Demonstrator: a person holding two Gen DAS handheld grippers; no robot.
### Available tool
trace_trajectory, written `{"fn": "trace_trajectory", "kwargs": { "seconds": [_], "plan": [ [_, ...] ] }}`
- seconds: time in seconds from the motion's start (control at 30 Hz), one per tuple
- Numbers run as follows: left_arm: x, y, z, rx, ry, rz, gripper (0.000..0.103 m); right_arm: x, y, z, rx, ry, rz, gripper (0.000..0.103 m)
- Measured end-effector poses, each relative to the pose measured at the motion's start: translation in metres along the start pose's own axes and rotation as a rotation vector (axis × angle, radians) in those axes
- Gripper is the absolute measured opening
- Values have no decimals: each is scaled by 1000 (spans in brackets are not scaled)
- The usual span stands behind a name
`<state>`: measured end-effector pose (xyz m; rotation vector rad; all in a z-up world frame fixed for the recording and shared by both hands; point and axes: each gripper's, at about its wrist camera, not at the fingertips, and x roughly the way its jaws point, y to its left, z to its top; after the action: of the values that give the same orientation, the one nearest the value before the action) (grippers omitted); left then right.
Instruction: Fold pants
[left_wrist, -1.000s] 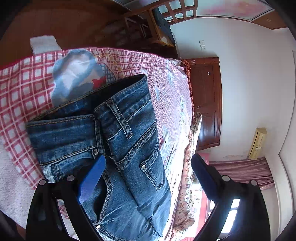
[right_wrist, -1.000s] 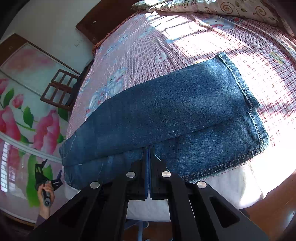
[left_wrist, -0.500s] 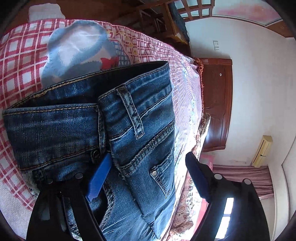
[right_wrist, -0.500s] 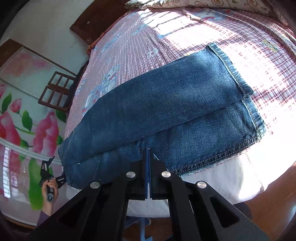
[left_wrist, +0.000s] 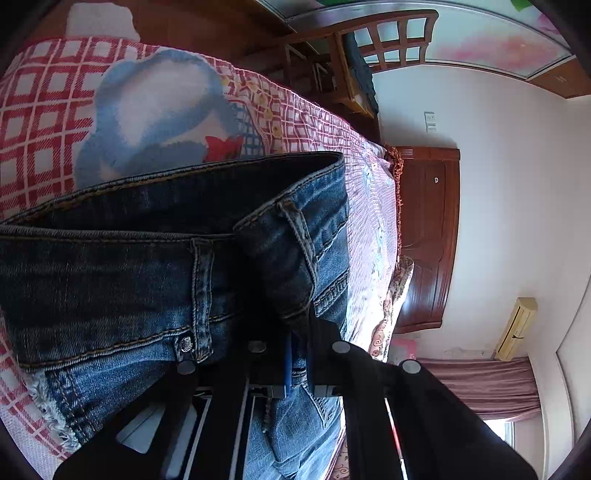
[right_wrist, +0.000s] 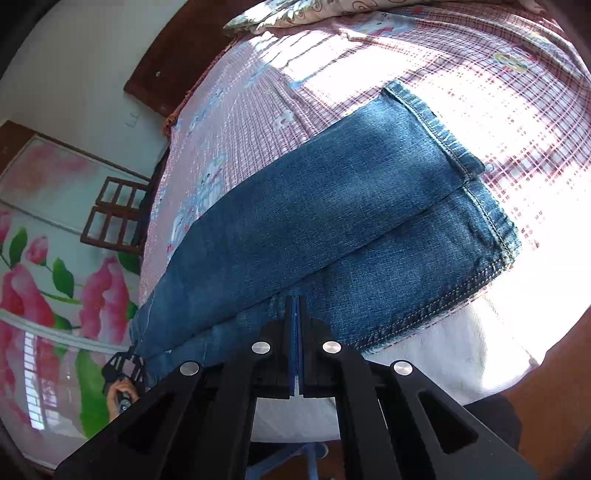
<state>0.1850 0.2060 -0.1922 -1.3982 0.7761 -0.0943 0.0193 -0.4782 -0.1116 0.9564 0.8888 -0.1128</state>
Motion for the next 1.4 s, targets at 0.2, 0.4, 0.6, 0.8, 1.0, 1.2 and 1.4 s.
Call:
{"fn": "trace_trajectory", "kwargs": {
  "seconds": [0.2, 0.4, 0.6, 0.8, 1.0, 1.2, 1.4],
  "plan": [
    [-12, -31, 5, 57, 18, -58, 4, -13, -49, 13, 275, -114, 208, 59],
    [-10, -49, 10, 80, 30, -67, 4, 6, -66, 33, 369, -127, 165, 58],
    [-10, -48, 10, 79, 32, -65, 4, 26, -74, 41, 408, -133, 87, 56],
    [-18, -36, 8, 65, 20, -129, 3, 27, -53, 52, 291, -153, 26, 1],
    [-44, -48, 7, 117, 0, -221, 3, -29, -8, 51, 137, -182, 149, 1],
    [-96, -14, -8, 116, -13, -214, 3, -42, -33, 38, 104, -114, 104, 1],
    [-112, 40, -29, 156, 6, -63, 4, -6, -83, 13, 148, -20, -3, 1]
  ]
}}
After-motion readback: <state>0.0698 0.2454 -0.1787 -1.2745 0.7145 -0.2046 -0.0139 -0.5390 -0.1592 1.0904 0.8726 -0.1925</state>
